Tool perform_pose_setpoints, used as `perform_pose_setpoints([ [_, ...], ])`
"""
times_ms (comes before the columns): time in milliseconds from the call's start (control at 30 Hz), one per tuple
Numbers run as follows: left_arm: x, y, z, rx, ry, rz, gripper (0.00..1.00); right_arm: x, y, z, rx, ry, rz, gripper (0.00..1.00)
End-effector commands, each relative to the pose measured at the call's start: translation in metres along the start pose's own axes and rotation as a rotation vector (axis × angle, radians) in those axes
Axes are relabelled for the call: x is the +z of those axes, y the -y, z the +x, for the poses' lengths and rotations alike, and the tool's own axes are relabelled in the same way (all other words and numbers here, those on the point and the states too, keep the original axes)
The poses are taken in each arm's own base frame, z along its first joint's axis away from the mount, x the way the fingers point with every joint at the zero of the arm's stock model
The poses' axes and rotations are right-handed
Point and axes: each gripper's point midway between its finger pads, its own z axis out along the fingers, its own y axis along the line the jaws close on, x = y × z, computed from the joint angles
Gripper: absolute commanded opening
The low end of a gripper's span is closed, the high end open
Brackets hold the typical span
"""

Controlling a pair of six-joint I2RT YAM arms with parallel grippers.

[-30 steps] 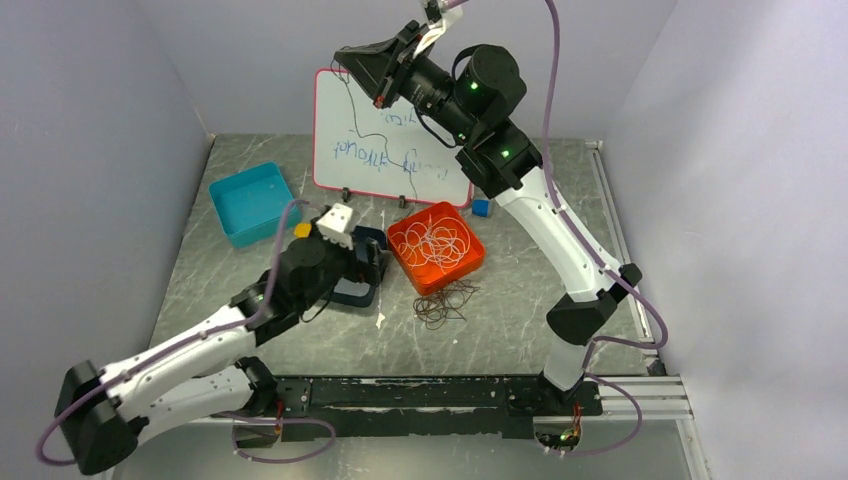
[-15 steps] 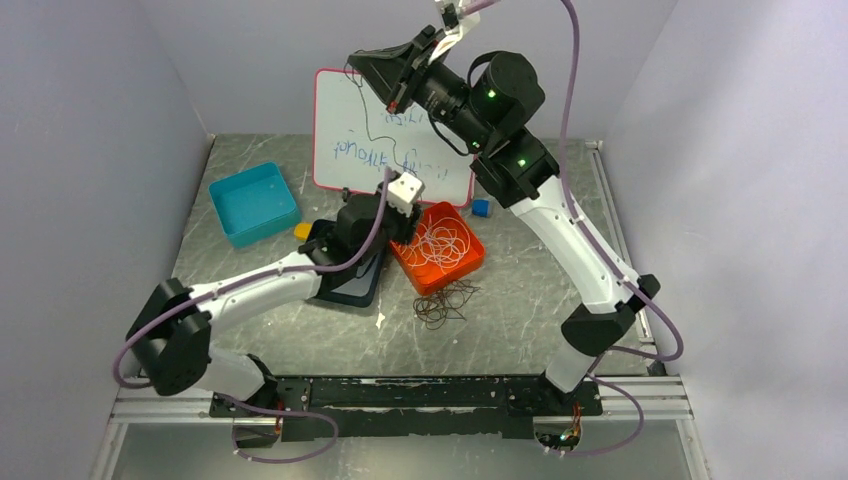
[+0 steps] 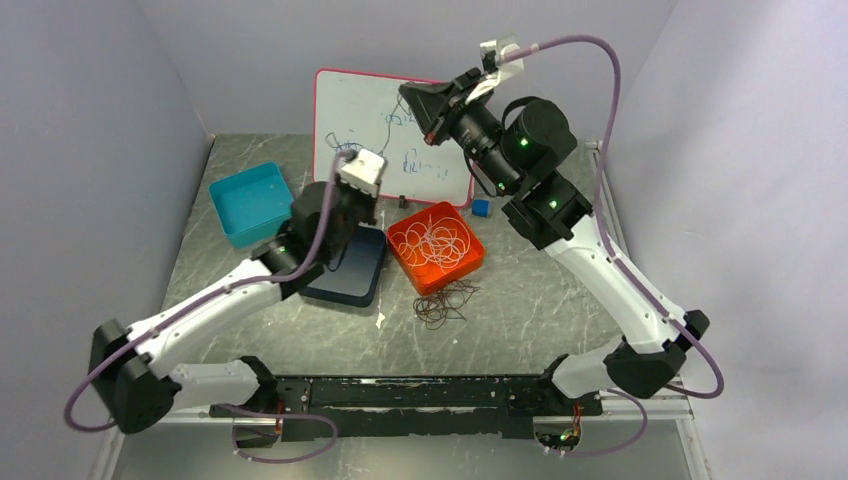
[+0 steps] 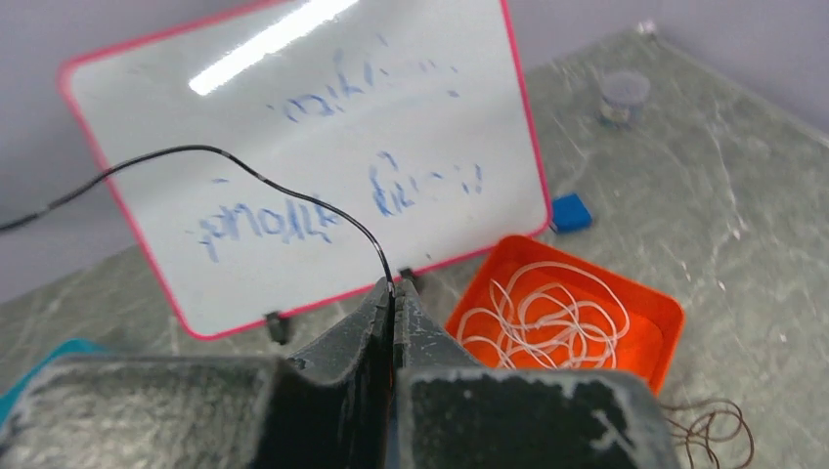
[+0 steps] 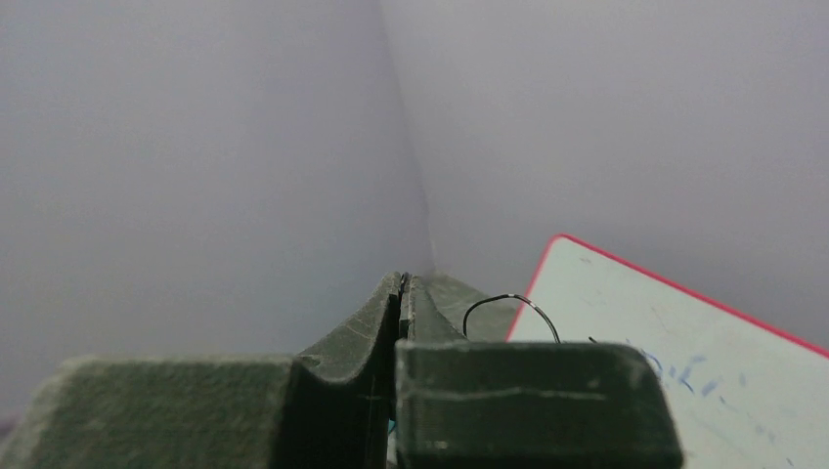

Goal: Untangle the cables

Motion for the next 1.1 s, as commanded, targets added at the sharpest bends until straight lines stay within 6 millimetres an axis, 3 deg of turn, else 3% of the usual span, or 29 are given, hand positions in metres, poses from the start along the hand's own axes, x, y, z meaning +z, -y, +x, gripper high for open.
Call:
perform_pose_setpoints([
  [0,-0.034,-0.043,-0.037,0.013,0.056,-0.098,0.07,-0.015,0.027,0.000,-0.009,0.045,0.152,0.00],
  [167,-0.068,-0.081,-0.042,0.000,0.091,-0.173,0.07,-0.009,0.031,0.034,0.010,-0.036,0.159,0.00],
  [333,-0.075,-0.133,-0.039,-0.032,0.056,-0.275,0.07,0.012,0.017,0.073,0.050,-0.128,0.063,0.00],
  [567,-0.062,-0.200,-0.018,-0.167,-0.010,-0.275,0.07,0.038,-0.002,0.129,0.146,-0.255,-0.052,0.00],
  [800,-0.055,-0.291,0.020,-0.434,-0.029,-0.328,0.07,0.064,-0.012,0.188,0.196,-0.359,-0.139,0.00],
  [933,-0.052,-0.332,0.027,-0.445,0.004,-0.419,0.07,0.083,-0.022,0.226,0.179,-0.417,-0.195,0.00],
  [1067,-0.040,-0.359,0.039,-0.423,0.013,-0.459,0.07,0.102,-0.027,0.258,0.155,-0.439,-0.229,0.00],
])
